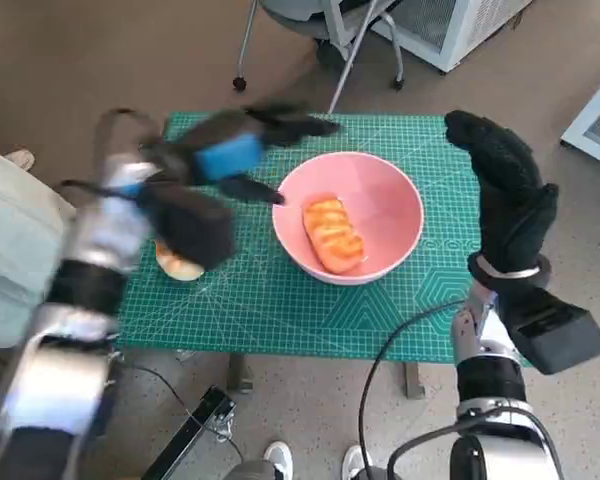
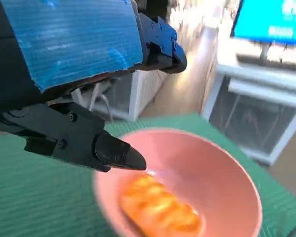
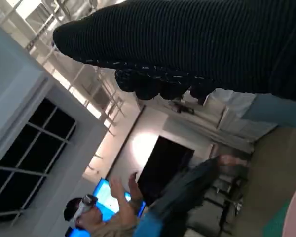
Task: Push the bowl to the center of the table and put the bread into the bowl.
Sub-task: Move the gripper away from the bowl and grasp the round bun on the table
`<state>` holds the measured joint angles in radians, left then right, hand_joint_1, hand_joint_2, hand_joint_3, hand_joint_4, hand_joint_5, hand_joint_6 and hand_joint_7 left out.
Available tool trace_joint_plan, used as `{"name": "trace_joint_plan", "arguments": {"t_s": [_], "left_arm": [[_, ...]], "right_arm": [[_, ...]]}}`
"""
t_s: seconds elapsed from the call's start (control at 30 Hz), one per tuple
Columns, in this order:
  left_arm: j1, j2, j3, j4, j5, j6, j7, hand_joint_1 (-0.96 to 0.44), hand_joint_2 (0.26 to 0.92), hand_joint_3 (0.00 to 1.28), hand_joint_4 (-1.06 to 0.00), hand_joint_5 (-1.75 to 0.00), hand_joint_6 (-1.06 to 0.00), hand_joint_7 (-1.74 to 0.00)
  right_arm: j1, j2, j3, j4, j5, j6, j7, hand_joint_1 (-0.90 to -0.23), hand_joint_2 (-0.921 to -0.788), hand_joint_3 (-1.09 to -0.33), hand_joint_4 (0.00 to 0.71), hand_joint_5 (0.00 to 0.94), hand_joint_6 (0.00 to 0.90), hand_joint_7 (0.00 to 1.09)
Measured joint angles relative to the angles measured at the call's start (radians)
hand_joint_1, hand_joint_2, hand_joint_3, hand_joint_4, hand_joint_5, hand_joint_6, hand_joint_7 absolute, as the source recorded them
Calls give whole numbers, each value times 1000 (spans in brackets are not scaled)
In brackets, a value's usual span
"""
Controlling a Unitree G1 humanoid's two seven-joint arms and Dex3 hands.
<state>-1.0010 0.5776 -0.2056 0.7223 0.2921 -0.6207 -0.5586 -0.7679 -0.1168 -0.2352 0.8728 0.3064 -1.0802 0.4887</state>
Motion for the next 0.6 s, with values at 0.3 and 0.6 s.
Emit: {"name": "trace_joint_plan", "arguments": {"t_s": [0.3, 0.6], "left_arm": [[145, 188, 72, -51, -49, 4, -56, -130, 838, 0, -261, -10, -420, -84], [208, 263, 68, 31, 1, 44, -55, -123, 823, 0, -260, -2, -423, -53]], "right_arm": [[-1, -6, 2, 0, 0, -5, 0, -599, -921, -717, 312, 1, 8, 801], [-15, -13, 5, 18, 2, -7, 2, -582, -921, -720, 312, 1, 2, 807]]}}
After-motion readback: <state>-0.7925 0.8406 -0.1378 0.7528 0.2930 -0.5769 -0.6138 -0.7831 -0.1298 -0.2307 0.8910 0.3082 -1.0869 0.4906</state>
